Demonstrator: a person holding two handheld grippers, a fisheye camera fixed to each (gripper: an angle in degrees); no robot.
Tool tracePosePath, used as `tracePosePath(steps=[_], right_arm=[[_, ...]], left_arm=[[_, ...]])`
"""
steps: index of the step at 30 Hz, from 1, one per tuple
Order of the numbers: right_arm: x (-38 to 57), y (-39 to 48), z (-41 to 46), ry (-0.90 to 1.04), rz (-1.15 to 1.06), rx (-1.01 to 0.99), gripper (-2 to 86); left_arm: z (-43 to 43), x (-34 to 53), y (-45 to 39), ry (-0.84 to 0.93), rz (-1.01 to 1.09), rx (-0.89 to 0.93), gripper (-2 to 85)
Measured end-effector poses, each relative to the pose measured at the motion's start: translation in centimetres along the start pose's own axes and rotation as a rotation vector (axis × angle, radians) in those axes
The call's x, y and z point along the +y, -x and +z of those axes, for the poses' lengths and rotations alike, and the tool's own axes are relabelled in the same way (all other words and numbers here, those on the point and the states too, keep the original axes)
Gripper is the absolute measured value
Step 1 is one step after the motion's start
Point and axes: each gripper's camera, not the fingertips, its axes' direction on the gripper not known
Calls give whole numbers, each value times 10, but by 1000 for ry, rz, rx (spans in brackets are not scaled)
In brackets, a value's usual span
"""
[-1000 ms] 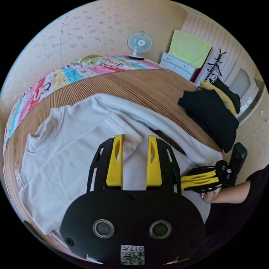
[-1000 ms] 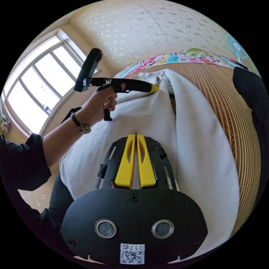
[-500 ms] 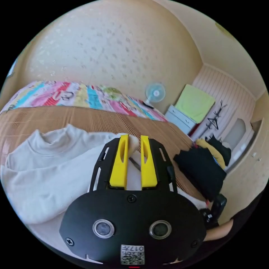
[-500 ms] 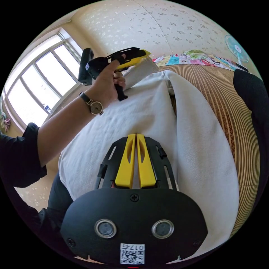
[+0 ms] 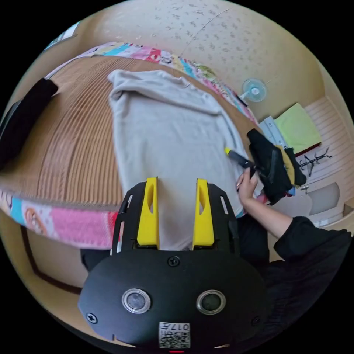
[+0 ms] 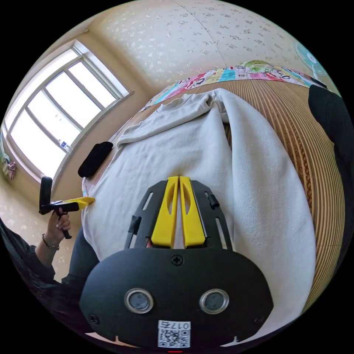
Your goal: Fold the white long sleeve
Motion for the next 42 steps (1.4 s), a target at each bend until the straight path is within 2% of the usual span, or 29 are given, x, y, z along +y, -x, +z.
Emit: tracePosePath(steps=[4,7,10,12,15,16,18,23,26,30,33,34,36,40,42], right_arm=[[-18,-16,1,67,95,-83,7],[-17,-23,-19,127,215,-165,10],[15,-1,-84,17,194,-117,19],[50,4,-140,-66,250,16,36],[88,-16,-188,-109,387,119,101],[93,-23,-193,-102,430,123,113],[108,-52,-197,-79,574,76,142],[102,-61,-178,-48,604,-14,169],[86,-53,-167,-22,625,47,152],[67,-48,-163,95,659,250,59],[65,-42,-186,71,638,210,39],[66,-41,-192,59,634,193,37],[67,-25,-234,-137,553,31,33],[43,-3,-274,-231,462,-2,30],[20,17,-293,-294,340,-34,29]], left_arm=[[-26,34,12,-27,-48,-32,134],[-40,55,29,-103,-155,36,139],[-39,69,33,-102,-211,-28,143],[-28,68,33,-54,-196,-55,140],[2,62,36,49,-141,114,134],[9,60,37,65,-138,159,131],[6,59,40,75,-137,108,40],[-31,73,58,19,-90,126,31],[-48,92,70,-29,-133,83,34],[-56,114,84,-34,-213,7,44],[-85,132,79,-145,-209,-48,76],[-97,133,72,-178,-186,-51,99],[-106,123,52,-180,-98,-17,108],[-84,70,-25,-18,184,111,121],[-71,51,-72,-2,311,158,126]])
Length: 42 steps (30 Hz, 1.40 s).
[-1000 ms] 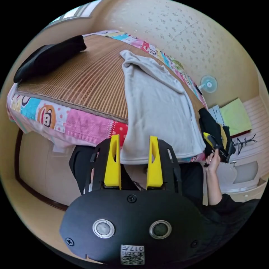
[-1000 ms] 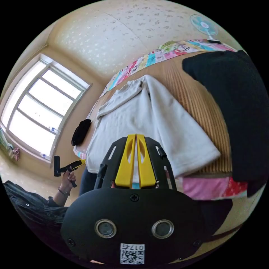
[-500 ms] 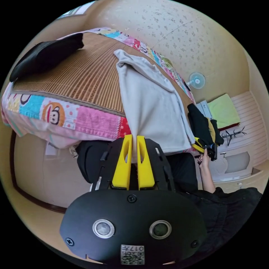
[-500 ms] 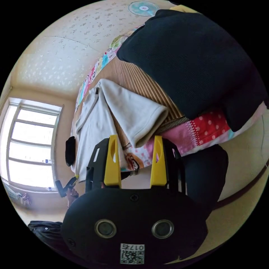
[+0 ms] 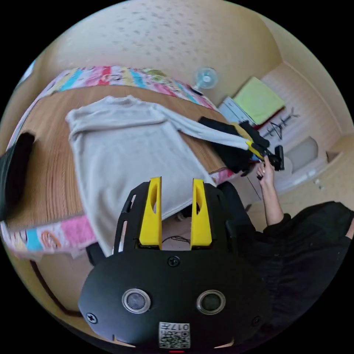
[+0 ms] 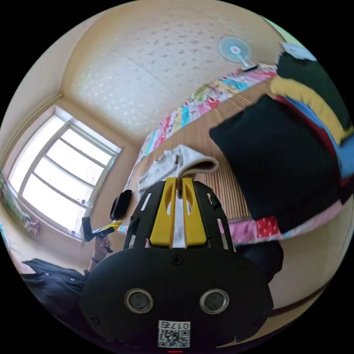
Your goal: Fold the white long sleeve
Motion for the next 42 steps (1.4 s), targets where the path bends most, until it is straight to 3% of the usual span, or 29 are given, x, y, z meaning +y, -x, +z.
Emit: tracePosePath(steps=[5,12,16,19,22,25,27,29,32,34,36,42], right_arm=[[-47,46,3,-6,-132,-52,27],[-105,116,25,64,-328,-101,20],[-114,135,28,36,-385,-65,14],[-101,120,4,-179,-331,-6,9],[-78,82,21,-276,-224,-70,6],[-71,45,101,-34,-127,-110,6],[-56,17,168,105,-92,-176,6],[-41,-6,218,157,-77,-176,8],[-30,-47,289,302,100,-203,12],[-34,-49,299,231,94,-297,17],[-57,-35,308,183,60,-245,33],[-138,6,371,263,-72,5,150]], left_arm=[[62,-100,-116,23,302,-10,168],[108,-209,-205,-144,398,-126,193],[106,-248,-222,-304,401,-146,67],[69,-280,-187,-416,352,-138,39],[6,-310,-83,-490,170,59,37],[-54,-269,70,-702,-182,281,39],[-74,-223,146,-790,-308,269,41],[-72,-162,230,-746,-496,139,47],[-30,-85,316,-621,-778,219,72],[-14,-54,339,-611,-819,300,90],[-15,-42,344,-620,-795,296,107],[-44,-82,320,-587,-648,51,147]])
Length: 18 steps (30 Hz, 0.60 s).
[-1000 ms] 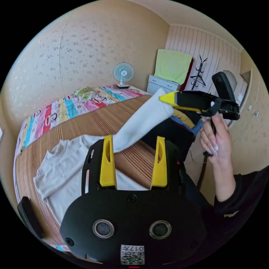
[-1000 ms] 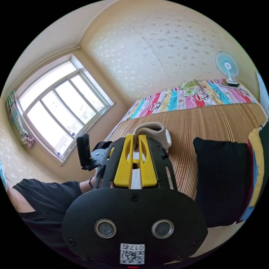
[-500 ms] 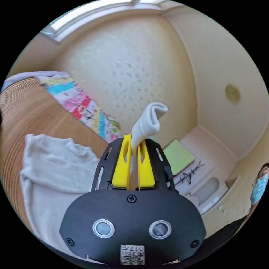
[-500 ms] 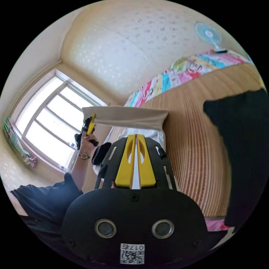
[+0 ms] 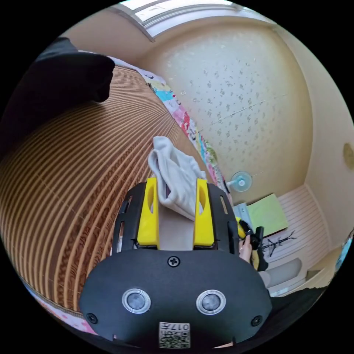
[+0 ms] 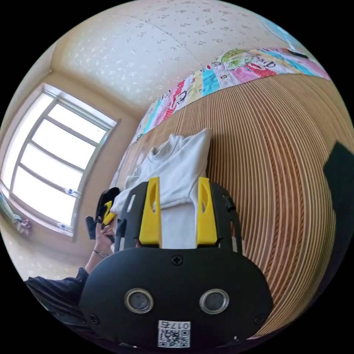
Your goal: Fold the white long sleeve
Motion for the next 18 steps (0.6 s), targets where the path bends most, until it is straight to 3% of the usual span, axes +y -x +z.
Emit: tracePosePath(steps=[3,8,10,15,18], right_arm=[[-43,2,34,54,-17,54,156],[-84,1,91,142,-24,142,94],[-91,-2,109,194,-29,250,57],[-70,-2,66,-52,-105,246,33],[-63,-33,52,-119,-10,197,32]], left_arm=[[27,-12,-7,53,26,-110,159],[53,-15,8,64,-63,-36,68],[46,-12,-14,5,22,11,40],[55,-25,-93,11,258,110,35],[96,-37,-109,40,306,74,35]])
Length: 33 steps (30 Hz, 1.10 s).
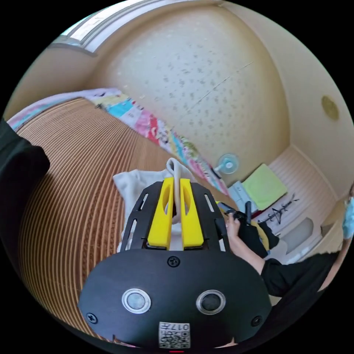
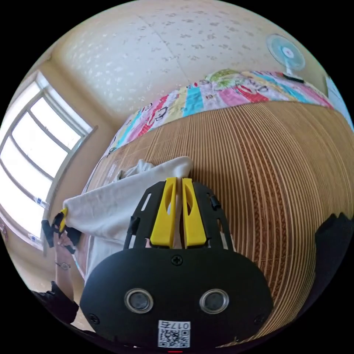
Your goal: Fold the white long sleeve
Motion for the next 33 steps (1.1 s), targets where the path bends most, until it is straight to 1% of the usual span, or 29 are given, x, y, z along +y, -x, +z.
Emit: tracePosePath(steps=[2,3,4,5,6,7,8,10,12,13,14,16,18,20,21,23,24,26,29,33], right_arm=[[-1,-23,21,78,62,-15,33],[2,-34,36,130,89,-10,35],[3,-38,38,131,89,-33,36],[5,-46,34,117,114,-81,39],[3,-51,29,140,138,-123,44],[3,-52,24,148,136,-141,49],[7,-49,8,145,107,-159,57],[24,-38,-25,121,27,-157,73],[66,-23,-71,128,-85,-140,91],[79,-20,-81,144,-108,-139,95],[106,-16,-98,188,-146,-138,100],[147,-13,-118,277,-173,-139,102],[202,-19,-137,391,-131,-117,99],[237,-23,-153,420,-90,-108,95],[255,-24,-163,421,-65,-112,92],[273,-23,-175,416,-43,-127,88],[280,-22,-182,406,-26,-135,85],[284,-19,-192,385,-2,-171,82],[282,-8,-208,350,-13,-271,72],[279,11,-235,310,-74,-258,59]], left_arm=[[54,2,28,123,-103,-152,37],[66,6,35,148,-121,-174,38],[87,15,46,192,-141,-212,41],[95,23,49,194,-135,-204,49],[94,27,49,181,-131,-186,54],[86,34,43,150,-119,-164,85],[74,42,32,132,-95,-182,108],[54,61,12,147,-24,-230,123],[40,87,-9,234,58,-229,128],[33,109,-21,324,89,-229,131],[25,135,-32,408,92,-253,136],[10,180,-50,489,92,-273,138],[-2,224,-69,557,54,-337,137],[0,268,-110,645,67,-515,137],[2,276,-123,651,77,-568,137],[19,294,-176,647,135,-747,137],[24,296,-189,643,150,-782,137],[46,299,-236,579,182,-904,129],[70,300,-282,512,243,-911,126],[87,301,-315,473,270,-840,131]])
